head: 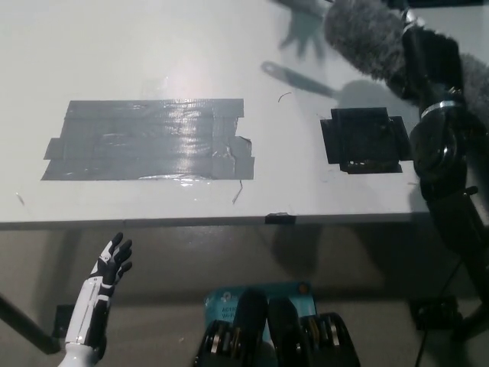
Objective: A person hands a grey duster to the robot and the robot grabs it with its right hand and places it on the black marked spot infron tof it on the desk
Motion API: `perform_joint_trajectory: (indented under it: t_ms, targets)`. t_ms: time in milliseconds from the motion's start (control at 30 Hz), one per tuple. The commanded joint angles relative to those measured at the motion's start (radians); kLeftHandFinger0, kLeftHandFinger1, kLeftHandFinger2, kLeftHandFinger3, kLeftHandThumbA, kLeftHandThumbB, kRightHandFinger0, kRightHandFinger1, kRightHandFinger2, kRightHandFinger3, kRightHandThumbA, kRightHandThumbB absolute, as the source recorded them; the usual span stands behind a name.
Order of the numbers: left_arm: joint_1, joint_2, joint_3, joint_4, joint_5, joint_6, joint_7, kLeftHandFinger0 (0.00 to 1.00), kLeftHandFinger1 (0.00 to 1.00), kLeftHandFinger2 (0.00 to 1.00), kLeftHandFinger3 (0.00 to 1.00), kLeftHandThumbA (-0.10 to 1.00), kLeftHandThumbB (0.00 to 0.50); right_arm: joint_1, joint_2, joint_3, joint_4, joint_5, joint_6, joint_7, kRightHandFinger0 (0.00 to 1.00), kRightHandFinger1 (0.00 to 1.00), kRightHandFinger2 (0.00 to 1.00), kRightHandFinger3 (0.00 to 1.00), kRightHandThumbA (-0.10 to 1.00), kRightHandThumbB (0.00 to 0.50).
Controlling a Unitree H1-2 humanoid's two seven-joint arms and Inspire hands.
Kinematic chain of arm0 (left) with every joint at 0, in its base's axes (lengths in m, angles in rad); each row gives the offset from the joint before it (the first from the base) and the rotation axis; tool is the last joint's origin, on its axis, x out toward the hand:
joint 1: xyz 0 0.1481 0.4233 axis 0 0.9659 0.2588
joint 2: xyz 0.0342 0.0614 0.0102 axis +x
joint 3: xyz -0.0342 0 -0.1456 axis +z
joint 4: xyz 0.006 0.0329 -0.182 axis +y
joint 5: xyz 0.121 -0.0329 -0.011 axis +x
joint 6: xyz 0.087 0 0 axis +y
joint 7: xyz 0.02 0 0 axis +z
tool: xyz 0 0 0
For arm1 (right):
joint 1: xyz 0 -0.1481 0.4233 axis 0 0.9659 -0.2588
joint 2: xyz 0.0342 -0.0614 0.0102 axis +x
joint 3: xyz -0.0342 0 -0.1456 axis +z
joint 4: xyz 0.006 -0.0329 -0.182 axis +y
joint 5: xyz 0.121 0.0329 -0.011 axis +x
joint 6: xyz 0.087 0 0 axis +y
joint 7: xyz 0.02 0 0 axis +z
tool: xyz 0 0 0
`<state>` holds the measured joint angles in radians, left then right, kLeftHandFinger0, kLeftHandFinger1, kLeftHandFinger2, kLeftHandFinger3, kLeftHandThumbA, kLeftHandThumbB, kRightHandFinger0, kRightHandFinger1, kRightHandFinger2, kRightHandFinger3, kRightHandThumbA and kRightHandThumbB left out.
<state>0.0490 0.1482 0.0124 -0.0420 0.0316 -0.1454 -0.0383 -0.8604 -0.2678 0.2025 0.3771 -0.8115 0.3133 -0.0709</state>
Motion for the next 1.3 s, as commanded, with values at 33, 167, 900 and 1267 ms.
perform_joint_trajectory:
  t_ms: [33, 167, 900, 1267]
  targets:
    - [-0.002, 0.017, -0.005, -0.035, 0.013, -0.018, -0.014, 1.0, 1.0, 1.0, 1.0, 0.98, 0.134, -0.074, -0.044, -0.017, -0.078, 0.002, -0.072, -0.088, 0.09, 0.6, 0.96, 0.83, -0.1, 0.172]
    - [-0.002, 0.017, -0.004, -0.039, 0.015, -0.017, -0.013, 1.0, 1.0, 1.0, 1.0, 0.97, 0.132, -0.095, -0.068, 0.007, -0.026, -0.007, -0.097, -0.079, 0.1, 0.56, 0.81, 0.76, -0.1, 0.211]
    - [-0.015, 0.017, -0.01, -0.061, 0.031, -0.006, -0.014, 1.0, 1.0, 1.0, 1.0, 0.98, 0.141, -0.234, 0.026, 0.114, 0.602, 0.134, -0.298, -0.012, 0.0, 0.55, 0.97, 0.86, -0.1, 0.153]
    - [-0.026, 0.022, -0.01, -0.06, 0.031, -0.012, -0.019, 1.0, 1.0, 1.0, 1.0, 0.98, 0.141, -0.251, -0.005, 0.136, 0.565, 0.215, -0.168, 0.386, 1.0, 1.0, 1.0, 1.0, 0.57, 0.5]
